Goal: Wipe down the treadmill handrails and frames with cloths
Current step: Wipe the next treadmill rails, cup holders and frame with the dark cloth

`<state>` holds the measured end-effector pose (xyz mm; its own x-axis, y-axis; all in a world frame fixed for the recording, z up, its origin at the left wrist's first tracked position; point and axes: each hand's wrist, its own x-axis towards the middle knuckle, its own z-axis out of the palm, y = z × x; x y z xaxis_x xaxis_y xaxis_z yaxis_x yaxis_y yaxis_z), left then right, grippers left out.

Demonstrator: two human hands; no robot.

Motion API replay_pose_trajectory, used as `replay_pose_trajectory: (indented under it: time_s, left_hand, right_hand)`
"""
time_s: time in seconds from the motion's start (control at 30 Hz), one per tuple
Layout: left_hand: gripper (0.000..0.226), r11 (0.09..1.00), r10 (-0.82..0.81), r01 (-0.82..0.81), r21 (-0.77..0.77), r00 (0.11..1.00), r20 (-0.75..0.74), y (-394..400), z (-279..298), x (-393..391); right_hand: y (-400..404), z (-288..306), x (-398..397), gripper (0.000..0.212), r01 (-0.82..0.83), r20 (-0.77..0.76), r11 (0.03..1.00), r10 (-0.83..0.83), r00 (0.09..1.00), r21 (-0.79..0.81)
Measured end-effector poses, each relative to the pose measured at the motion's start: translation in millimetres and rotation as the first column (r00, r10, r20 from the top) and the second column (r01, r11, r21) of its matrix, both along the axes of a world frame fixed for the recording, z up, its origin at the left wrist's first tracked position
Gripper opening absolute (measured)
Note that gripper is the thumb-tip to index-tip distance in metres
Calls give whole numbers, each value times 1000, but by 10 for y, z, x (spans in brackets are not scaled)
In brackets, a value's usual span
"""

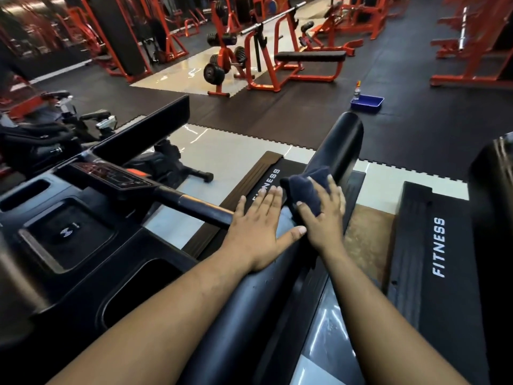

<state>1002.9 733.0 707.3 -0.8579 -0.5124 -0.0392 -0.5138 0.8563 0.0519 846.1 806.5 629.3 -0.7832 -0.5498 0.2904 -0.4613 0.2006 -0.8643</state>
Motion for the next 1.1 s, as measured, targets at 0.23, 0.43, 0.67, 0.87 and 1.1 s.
replay_pose_trajectory:
  time_s: [0.23, 0.43, 0.67, 0.87, 1.1]
  left_hand:
    - [109, 1000, 8, -8, 5, 1000, -26, -17, -51, 4]
    - [105, 996, 29, -22, 84, 996, -87, 31, 3, 27]
    - [90, 976, 41, -4, 216, 985, -168, 4, 71, 91]
    - [90, 863, 113, 70, 500, 939, -326, -106, 224, 451]
    - [99, 912, 30, 13, 411, 995, -98, 137, 360, 1089]
  right_hand:
    - [-195, 147, -314, 65, 81, 76, 996, -84, 994, 46]
    - [118, -21, 371, 64, -7, -20, 1000, 6, 1000, -28]
    - [-137, 300, -117, 59, 46, 25, 989, -50, 998, 141]
    - [333, -4, 1077, 65, -24, -92, 999, 27, 995, 38]
    - [200, 416, 786, 61, 70, 96, 983, -87, 992, 173]
